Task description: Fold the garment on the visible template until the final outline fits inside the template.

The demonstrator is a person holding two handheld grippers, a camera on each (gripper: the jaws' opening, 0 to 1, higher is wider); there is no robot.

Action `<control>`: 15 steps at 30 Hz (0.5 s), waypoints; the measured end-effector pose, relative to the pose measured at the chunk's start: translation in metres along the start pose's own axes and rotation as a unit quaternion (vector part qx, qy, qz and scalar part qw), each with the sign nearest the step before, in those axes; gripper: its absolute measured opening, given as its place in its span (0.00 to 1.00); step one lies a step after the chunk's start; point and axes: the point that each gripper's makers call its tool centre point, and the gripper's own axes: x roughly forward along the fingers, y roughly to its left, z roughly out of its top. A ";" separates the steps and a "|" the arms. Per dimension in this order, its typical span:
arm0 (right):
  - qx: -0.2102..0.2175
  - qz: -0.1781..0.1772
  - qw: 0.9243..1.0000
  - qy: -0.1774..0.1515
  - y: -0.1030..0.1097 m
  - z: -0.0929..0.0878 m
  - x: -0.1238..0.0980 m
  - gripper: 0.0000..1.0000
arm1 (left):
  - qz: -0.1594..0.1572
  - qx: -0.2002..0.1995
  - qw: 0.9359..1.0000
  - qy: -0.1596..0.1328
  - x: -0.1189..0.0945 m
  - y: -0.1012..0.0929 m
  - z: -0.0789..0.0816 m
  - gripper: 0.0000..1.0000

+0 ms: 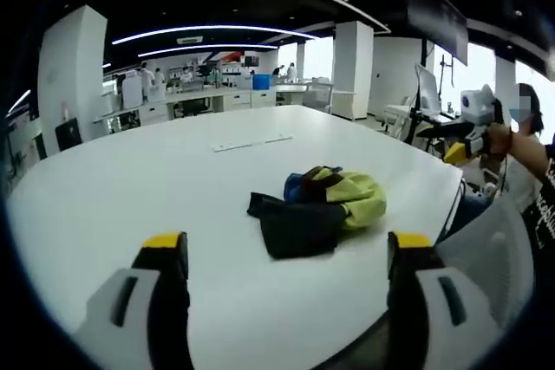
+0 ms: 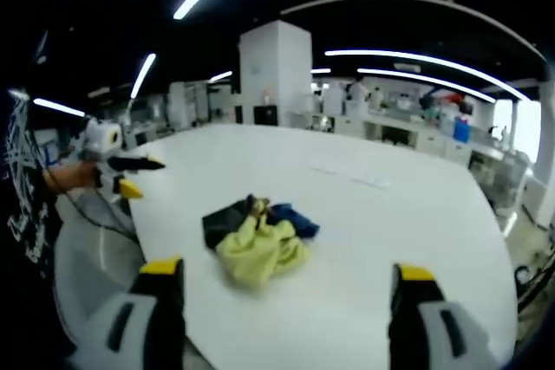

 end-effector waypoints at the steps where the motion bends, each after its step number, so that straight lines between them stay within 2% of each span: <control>1: 0.002 0.003 1.000 -0.001 -0.001 0.000 0.000 0.96 | -0.001 0.004 1.000 0.002 0.001 -0.003 0.003 0.91; 11: -0.008 0.027 1.000 -0.002 -0.006 0.003 0.012 0.88 | -0.013 0.022 1.000 0.009 0.015 -0.016 0.009 0.83; 15: -0.022 0.038 0.999 -0.004 -0.008 0.009 0.022 0.79 | -0.027 0.021 0.999 0.011 0.024 -0.019 0.008 0.78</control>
